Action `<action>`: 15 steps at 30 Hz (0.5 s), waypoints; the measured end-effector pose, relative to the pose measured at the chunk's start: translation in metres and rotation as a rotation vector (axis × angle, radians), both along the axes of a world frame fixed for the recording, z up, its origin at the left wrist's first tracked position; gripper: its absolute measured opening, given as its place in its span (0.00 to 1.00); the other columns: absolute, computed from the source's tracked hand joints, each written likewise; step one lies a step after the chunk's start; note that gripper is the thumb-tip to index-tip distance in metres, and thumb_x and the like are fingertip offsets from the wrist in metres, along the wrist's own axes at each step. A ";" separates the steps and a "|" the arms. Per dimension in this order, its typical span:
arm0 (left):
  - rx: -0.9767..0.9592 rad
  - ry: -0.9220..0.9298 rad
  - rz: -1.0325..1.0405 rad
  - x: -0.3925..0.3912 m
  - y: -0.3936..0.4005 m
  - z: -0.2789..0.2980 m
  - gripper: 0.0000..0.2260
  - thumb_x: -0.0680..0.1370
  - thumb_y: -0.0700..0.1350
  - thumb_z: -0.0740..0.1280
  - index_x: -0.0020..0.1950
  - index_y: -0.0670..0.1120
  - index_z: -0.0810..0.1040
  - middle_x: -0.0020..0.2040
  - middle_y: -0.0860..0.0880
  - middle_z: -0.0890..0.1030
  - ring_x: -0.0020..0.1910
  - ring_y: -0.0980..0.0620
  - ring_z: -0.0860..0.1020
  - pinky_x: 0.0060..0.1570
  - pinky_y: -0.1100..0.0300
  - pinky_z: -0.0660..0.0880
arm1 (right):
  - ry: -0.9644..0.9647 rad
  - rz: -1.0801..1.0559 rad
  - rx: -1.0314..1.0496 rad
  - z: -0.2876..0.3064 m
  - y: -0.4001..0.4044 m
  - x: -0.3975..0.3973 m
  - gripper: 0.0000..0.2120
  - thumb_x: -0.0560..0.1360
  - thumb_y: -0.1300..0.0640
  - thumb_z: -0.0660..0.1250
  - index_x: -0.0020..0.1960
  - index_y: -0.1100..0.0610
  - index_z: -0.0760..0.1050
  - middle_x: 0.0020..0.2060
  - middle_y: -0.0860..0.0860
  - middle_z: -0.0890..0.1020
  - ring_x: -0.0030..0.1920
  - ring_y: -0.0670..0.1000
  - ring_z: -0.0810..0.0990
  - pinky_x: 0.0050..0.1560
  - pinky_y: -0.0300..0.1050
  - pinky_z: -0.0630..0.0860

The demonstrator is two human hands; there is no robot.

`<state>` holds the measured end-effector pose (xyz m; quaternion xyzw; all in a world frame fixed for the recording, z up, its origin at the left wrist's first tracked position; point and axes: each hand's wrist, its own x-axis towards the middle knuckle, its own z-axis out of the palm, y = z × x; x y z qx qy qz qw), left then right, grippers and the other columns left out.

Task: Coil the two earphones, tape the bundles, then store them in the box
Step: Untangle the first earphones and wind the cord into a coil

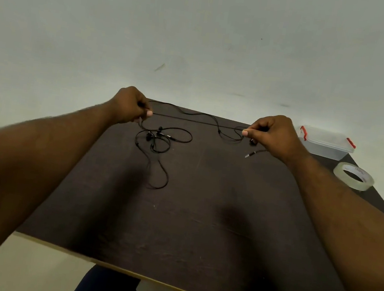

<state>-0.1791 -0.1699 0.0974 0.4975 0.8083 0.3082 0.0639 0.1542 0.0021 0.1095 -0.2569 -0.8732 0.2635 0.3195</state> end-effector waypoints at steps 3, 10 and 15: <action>-0.224 0.186 0.067 0.019 0.006 -0.001 0.09 0.74 0.40 0.72 0.53 0.42 0.82 0.52 0.42 0.83 0.46 0.45 0.81 0.45 0.56 0.77 | -0.032 0.047 0.032 -0.001 -0.011 -0.016 0.06 0.71 0.57 0.75 0.40 0.59 0.84 0.33 0.49 0.84 0.32 0.41 0.81 0.34 0.36 0.78; 0.071 -0.437 -0.275 0.119 0.036 0.024 0.13 0.79 0.39 0.66 0.64 0.42 0.77 0.56 0.46 0.79 0.34 0.49 0.84 0.34 0.56 0.82 | -0.026 0.078 0.086 0.000 -0.027 -0.047 0.05 0.70 0.57 0.75 0.38 0.57 0.82 0.31 0.47 0.83 0.33 0.46 0.81 0.37 0.37 0.75; 0.096 -0.372 -0.339 0.131 0.044 0.019 0.07 0.76 0.39 0.70 0.52 0.38 0.83 0.46 0.39 0.84 0.40 0.51 0.80 0.45 0.57 0.81 | -0.017 0.069 0.086 0.002 -0.025 -0.042 0.06 0.71 0.55 0.75 0.40 0.58 0.83 0.34 0.52 0.84 0.36 0.49 0.82 0.39 0.43 0.78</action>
